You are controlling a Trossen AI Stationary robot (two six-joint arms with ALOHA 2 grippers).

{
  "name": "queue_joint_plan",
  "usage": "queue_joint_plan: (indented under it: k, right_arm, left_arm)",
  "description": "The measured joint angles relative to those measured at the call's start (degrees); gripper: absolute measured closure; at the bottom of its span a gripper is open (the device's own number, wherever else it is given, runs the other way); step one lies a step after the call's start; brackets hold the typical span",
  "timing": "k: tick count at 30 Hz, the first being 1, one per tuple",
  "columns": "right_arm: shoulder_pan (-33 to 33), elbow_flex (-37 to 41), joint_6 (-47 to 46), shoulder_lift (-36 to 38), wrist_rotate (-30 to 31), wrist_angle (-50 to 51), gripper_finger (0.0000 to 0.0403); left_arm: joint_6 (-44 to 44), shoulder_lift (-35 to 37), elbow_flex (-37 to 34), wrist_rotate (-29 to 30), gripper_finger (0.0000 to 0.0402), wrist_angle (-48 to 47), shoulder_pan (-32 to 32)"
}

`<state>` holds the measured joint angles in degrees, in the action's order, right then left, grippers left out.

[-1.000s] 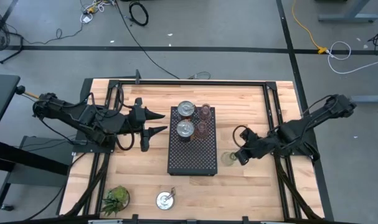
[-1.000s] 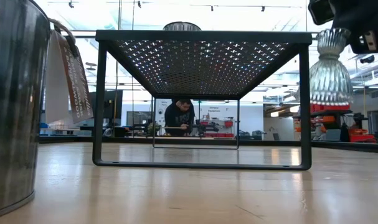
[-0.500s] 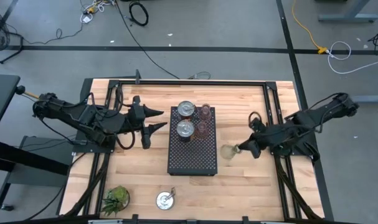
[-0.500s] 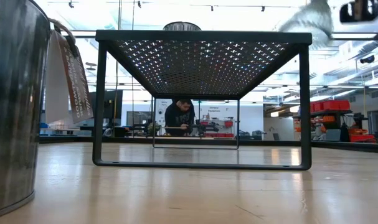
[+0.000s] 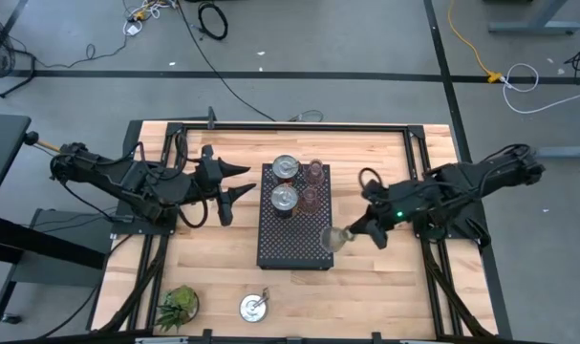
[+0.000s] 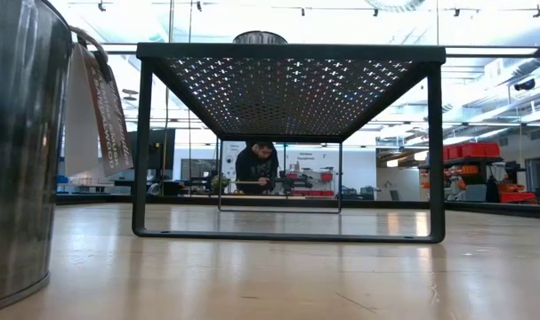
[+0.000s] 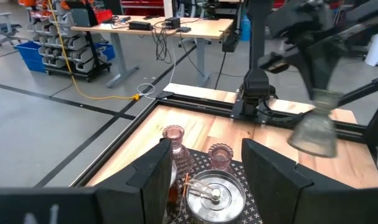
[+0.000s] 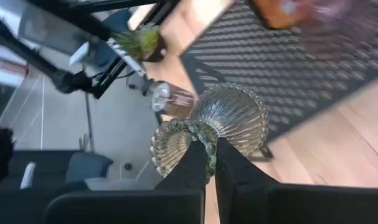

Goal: Pick & Place candle stick holders
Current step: Put the green glass candle holder on the shelf aligned with the other glass candle holders

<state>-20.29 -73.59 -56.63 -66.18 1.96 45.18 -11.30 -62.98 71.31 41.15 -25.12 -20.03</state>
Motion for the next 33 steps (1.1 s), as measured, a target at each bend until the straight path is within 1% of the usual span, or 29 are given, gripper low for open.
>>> queue_joint_plan:
  k: [3,8,11,17,25,33]
  right_arm:
    - [0.67,-5.41,2.94,-4.61,-1.58,2.3,0.0403]
    - [2.21,-12.73,6.6,-11.37,-1.48,12.36,0.0402]
    - [3.36,-14.77,8.6,-14.39,-1.8,12.36,0.0402]
    - [5.97,-15.77,10.7,-18.5,-6.18,11.8,0.0402]
    - [9.31,-15.79,13.23,-20.46,-8.47,11.88,0.0402]
    - [10.2,-15.82,15.13,-21.57,-9.24,12.3,0.0402]
  left_arm:
    - [0.01,0.0,0.0,0.21,0.0204,0.02,-0.01]
    - [0.01,0.0,0.0,0.22,0.0204,0.02,0.0]
    - [0.04,0.0,0.0,0.21,0.0204,0.02,-0.01]
    - [0.01,0.0,0.0,0.21,0.0204,0.02,0.0]
    - [0.01,0.0,0.0,0.2,0.0204,0.04,-0.01]
    - [0.01,0.0,0.0,0.19,0.0204,0.04,-0.02]
